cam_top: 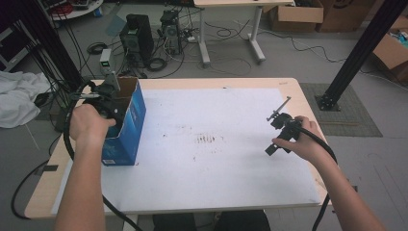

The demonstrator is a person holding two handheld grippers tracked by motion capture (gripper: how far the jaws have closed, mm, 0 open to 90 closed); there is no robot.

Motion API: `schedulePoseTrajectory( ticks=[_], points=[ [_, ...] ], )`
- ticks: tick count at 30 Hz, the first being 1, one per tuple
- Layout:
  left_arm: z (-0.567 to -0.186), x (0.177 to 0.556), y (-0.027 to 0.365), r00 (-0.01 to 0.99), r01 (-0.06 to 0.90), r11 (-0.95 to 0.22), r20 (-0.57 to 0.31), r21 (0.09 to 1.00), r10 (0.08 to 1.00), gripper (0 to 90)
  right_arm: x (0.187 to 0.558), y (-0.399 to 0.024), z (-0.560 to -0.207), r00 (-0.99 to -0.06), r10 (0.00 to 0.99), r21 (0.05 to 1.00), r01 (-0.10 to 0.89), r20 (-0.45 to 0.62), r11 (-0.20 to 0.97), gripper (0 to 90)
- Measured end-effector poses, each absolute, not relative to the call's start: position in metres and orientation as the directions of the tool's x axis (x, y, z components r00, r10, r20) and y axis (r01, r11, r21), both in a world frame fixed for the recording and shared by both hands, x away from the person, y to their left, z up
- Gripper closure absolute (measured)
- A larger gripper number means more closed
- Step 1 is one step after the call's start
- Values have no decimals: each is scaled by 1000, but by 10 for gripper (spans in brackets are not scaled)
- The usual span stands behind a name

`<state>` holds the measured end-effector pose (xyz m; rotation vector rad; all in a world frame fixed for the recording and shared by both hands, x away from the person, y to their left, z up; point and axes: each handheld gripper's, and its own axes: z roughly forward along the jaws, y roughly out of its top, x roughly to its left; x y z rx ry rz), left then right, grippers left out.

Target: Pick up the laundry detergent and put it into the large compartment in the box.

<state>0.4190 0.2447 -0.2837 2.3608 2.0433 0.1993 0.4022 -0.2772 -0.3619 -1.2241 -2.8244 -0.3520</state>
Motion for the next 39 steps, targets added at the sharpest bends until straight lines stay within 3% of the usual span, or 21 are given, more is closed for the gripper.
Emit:
schedulePoseTrajectory(
  ticks=[39],
  points=[
    [-248, 408, 236, 163, 973, -186, 164, 136, 973, 241, 399, -277, -359, -689, 711, 205, 722, 140, 660, 246]
  ],
)
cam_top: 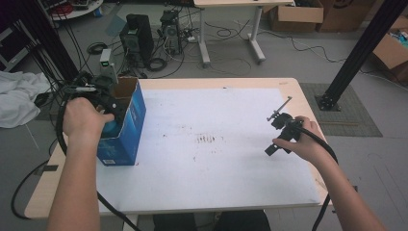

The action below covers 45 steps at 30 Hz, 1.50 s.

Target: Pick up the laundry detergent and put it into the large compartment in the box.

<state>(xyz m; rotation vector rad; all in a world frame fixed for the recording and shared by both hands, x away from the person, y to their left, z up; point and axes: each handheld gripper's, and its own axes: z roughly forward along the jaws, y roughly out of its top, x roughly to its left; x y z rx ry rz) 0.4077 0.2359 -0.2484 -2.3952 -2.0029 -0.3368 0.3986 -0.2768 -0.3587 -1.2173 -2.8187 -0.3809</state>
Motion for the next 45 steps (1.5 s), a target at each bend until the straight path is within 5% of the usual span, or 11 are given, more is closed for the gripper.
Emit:
schedulePoseTrajectory(
  ticks=[24, 45],
  points=[
    [-205, 393, 197, 290, 916, -319, 148, 243, 946, 161, 397, -272, -351, -689, 712, 212, 722, 133, 659, 246],
    [-224, 382, 114, 501, 815, -517, 130, 261, 855, 156, 394, -270, -343, -687, 716, 212, 724, 124, 657, 245]
  ],
)
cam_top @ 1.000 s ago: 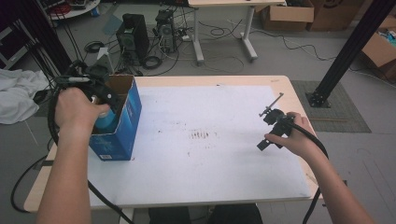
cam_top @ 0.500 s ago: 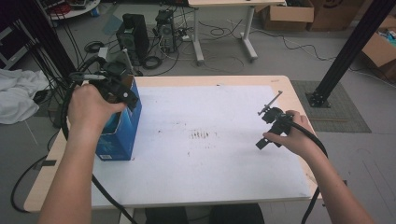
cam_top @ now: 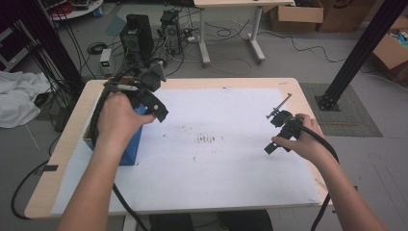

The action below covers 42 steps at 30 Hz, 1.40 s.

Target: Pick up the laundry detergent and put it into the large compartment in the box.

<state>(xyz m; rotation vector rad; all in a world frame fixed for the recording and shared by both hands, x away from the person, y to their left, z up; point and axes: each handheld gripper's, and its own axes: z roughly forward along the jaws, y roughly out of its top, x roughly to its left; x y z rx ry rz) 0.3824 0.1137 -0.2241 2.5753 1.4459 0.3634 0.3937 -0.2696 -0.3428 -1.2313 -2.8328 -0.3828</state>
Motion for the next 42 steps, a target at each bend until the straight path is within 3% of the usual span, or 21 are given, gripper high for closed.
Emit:
schedulePoseTrajectory(
  ticks=[19, 42],
  points=[
    [-268, 380, 45, 660, 713, -663, 103, 226, 744, 154, 397, -268, -344, -685, 717, 205, 726, 131, 656, 242],
    [-283, 381, 29, 685, 697, -686, 92, 209, 723, 156, 396, -269, -346, -681, 721, 194, 730, 128, 655, 242]
  ],
)
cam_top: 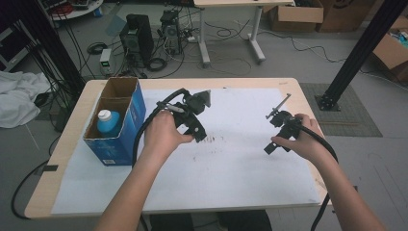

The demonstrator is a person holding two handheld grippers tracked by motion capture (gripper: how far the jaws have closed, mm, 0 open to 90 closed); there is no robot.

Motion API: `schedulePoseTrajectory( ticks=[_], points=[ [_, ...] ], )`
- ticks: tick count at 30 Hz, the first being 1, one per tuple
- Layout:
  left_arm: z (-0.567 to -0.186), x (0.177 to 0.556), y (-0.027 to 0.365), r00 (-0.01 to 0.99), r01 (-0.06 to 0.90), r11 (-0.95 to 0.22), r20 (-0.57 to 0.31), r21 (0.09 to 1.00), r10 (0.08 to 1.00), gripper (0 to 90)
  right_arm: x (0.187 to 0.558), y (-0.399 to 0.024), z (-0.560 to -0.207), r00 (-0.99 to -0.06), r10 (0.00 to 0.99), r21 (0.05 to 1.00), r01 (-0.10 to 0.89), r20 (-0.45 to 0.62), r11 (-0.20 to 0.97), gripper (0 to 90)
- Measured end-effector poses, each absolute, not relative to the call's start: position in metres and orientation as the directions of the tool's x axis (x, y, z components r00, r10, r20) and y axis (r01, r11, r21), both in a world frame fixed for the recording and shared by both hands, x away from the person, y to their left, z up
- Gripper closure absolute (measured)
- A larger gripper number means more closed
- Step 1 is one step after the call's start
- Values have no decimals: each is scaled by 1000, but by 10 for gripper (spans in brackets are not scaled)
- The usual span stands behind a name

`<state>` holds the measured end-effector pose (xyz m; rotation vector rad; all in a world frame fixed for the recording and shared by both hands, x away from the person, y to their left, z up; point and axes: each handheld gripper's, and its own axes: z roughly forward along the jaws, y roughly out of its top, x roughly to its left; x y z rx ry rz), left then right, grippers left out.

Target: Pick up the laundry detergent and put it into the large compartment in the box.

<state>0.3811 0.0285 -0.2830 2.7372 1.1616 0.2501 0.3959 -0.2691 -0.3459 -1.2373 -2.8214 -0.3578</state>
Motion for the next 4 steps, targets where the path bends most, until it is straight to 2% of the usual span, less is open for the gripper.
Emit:
schedulePoseTrajectory(
  ticks=[4],
  points=[
    [-283, 381, 29, 683, 699, -685, 93, 207, 725, 155, 395, -268, -346, -679, 723, 195, 732, 130, 653, 242]
  ],
)
